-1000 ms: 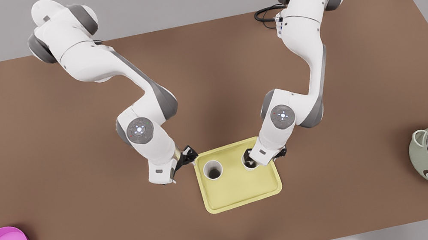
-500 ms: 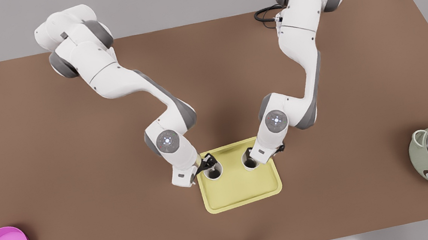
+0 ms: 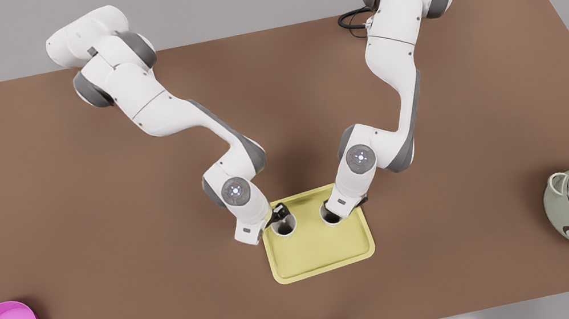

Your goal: Use the left arm to pick up the white IKEA cup from the tray and place it on the middle-left position; use the right arm to pick up the white IKEA cup from the tray and place it on the middle-right position

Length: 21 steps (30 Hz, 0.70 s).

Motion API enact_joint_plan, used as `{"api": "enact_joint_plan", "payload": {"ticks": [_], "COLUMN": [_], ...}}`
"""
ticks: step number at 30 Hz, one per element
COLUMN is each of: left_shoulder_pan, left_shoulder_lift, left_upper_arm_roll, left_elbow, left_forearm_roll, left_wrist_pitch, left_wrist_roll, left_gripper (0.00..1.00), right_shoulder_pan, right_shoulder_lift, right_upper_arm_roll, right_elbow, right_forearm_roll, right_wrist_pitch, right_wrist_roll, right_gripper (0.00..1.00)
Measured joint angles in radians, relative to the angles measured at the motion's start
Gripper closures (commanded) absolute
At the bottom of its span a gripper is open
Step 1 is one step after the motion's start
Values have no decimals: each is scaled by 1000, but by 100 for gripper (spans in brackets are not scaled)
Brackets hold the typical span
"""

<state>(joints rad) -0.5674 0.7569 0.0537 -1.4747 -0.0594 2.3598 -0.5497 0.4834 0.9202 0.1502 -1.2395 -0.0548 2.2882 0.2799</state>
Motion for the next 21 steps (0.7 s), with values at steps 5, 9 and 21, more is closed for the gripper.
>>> {"api": "enact_joint_plan", "payload": {"ticks": [5, 9, 21], "left_shoulder_pan": [3, 95, 334], "left_shoulder_lift": [-80, -171, -105], "left_upper_arm_roll": [27, 134, 146], "left_elbow": [-7, -63, -67], "left_forearm_roll": [13, 5, -21], "left_wrist_pitch": [-49, -124, -92], "left_wrist_roll": [-20, 24, 269], "left_gripper": [86, 84, 82], "right_shoulder_pan": [19, 16, 8], "right_shoulder_lift": [3, 2, -15], "right_upper_arm_roll": [-2, -4, -11], "right_elbow": [-11, -9, 3], "right_forearm_roll": [2, 19, 19], "right_wrist_pitch": [1, 3, -35], "right_wrist_roll": [17, 14, 22], "right_gripper": [50, 70, 99]}}
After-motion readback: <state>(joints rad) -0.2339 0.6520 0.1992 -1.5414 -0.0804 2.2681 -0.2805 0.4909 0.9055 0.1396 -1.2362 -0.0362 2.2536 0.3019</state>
